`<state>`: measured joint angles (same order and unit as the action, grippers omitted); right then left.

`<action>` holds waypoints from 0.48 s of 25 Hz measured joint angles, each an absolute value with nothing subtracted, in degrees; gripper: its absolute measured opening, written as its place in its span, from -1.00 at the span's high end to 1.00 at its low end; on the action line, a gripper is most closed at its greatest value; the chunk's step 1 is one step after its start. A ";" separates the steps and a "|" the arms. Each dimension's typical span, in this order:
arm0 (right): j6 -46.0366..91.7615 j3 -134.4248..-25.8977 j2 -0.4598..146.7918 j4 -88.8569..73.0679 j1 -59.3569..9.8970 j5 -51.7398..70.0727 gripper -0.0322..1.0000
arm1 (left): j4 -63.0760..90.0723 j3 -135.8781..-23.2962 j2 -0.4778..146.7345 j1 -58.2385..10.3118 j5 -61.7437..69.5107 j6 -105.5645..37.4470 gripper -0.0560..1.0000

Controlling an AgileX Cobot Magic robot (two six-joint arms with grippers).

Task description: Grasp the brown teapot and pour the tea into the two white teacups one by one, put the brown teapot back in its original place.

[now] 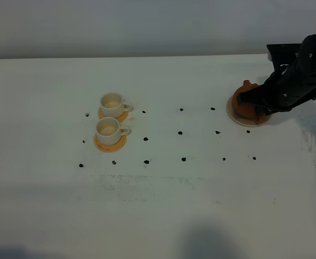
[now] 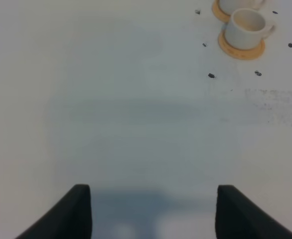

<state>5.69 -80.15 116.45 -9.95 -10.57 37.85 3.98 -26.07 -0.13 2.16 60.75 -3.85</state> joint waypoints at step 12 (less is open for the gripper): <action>5.74 -76.90 115.96 -10.31 -10.57 33.98 0.71 | 3.98 -26.07 -0.13 2.16 60.75 -3.85 -0.09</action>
